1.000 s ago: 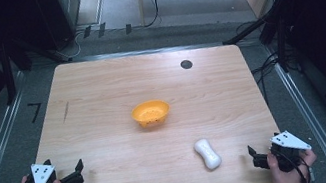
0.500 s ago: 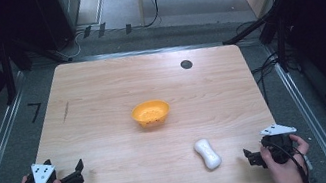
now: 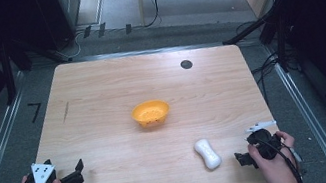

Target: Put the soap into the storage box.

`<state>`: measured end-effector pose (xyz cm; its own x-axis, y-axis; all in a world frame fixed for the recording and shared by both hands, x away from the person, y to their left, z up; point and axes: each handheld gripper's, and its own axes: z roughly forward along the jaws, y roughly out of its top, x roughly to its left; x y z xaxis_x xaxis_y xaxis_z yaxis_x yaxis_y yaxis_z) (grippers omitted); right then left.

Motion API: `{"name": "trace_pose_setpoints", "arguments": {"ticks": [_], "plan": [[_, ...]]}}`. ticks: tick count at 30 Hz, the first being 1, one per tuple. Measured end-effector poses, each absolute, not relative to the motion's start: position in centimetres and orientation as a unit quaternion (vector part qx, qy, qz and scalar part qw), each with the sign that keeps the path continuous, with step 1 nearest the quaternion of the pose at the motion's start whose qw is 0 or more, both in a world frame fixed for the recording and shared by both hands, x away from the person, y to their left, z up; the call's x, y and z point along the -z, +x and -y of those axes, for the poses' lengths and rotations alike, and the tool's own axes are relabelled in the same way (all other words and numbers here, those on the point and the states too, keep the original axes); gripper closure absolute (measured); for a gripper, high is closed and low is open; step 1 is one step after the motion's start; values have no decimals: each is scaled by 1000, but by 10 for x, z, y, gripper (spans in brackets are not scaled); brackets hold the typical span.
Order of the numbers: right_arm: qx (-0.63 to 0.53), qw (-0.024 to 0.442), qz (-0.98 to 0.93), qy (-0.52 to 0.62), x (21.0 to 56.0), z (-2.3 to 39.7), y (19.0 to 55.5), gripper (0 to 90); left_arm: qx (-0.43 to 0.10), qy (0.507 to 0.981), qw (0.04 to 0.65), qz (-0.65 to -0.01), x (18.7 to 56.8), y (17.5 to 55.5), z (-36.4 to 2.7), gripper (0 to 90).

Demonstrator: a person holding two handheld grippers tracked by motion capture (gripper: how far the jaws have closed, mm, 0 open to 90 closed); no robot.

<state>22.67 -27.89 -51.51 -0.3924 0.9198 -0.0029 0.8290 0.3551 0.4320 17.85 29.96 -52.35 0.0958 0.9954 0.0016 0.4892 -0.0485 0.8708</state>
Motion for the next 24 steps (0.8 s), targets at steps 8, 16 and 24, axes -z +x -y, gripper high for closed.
{"name": "trace_pose_setpoints", "arguments": {"ticks": [8, 16, 24], "plan": [[-177, 115, -815, 540, 512, 264, 234, 0, -339, 640, 371, -581, 524, 179, -299, 0], [-177, 106, -808, 552, 506, 249, 240, 0, -337, 640, 373, -581, 524, 180, -300, 0], [-185, 101, -805, 554, 500, 237, 244, 0, -337, 639, 375, -581, 524, 180, -300, 0]]}}
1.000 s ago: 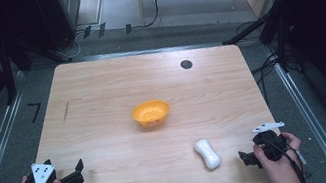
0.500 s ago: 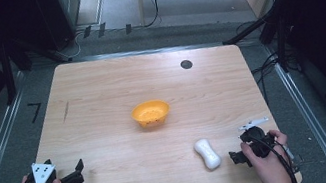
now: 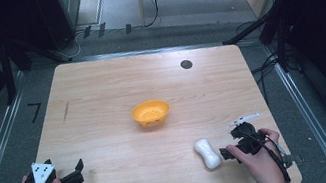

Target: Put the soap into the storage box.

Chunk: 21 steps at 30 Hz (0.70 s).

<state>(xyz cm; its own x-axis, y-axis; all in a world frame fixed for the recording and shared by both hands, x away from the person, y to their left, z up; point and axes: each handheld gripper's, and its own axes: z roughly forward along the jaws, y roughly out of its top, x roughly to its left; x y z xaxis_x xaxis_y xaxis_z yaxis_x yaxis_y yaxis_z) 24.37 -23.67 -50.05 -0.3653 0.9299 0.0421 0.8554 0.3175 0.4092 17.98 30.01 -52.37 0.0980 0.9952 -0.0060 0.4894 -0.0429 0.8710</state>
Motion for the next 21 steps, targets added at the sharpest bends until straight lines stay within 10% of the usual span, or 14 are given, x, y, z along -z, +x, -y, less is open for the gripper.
{"name": "trace_pose_setpoints", "arguments": {"ticks": [21], "plan": [[-211, 84, -805, 548, 491, 199, 246, 0, -335, 640, 376, -580, 523, 180, -301, 0]]}}
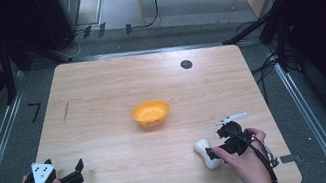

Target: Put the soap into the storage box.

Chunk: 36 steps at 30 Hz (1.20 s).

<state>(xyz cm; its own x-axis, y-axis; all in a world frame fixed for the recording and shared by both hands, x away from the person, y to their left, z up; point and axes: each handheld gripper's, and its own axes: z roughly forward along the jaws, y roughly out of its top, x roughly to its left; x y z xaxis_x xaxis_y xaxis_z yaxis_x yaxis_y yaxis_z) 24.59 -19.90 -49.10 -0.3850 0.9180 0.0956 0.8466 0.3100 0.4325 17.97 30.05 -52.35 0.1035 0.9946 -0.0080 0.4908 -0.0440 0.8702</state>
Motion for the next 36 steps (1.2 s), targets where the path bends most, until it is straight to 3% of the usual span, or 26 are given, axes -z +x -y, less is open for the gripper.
{"name": "trace_pose_setpoints", "arguments": {"ticks": [11, 17, 36], "plan": [[-198, 72, -813, 542, 498, 183, 248, 0, -334, 640, 376, -581, 523, 180, -301, 0], [-193, 70, -814, 544, 501, 178, 249, 77, -334, 639, 378, -581, 524, 180, -301, 0], [-181, 54, -820, 540, 510, 168, 249, 180, -332, 639, 378, -582, 524, 180, -301, 0]]}}
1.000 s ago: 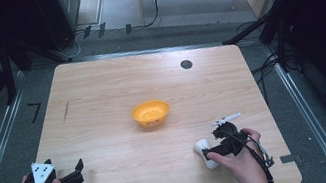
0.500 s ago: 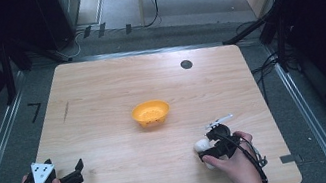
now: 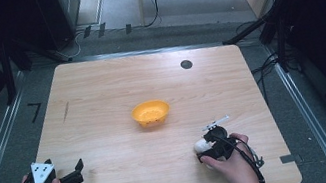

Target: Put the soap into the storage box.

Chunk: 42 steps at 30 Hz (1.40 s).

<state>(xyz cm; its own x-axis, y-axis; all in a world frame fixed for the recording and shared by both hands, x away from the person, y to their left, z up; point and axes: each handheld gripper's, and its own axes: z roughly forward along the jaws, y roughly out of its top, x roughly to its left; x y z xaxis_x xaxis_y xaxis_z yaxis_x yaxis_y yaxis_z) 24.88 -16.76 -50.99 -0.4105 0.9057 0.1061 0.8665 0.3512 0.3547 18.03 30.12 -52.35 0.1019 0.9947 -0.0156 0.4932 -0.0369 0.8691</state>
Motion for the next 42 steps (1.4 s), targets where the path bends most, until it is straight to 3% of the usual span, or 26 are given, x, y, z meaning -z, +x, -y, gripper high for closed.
{"name": "trace_pose_setpoints", "arguments": {"ticks": [14, 20, 42], "plan": [[-163, 71, -834, 522, 513, 163, 246, 322, -333, 638, 378, -582, 524, 180, -301, 0], [-172, 76, -854, 486, 511, 162, 242, 489, -333, 639, 377, -581, 524, 180, -301, 0], [-177, 75, -861, 470, 511, 164, 242, 507, -331, 640, 379, -581, 524, 180, -301, 0]]}}
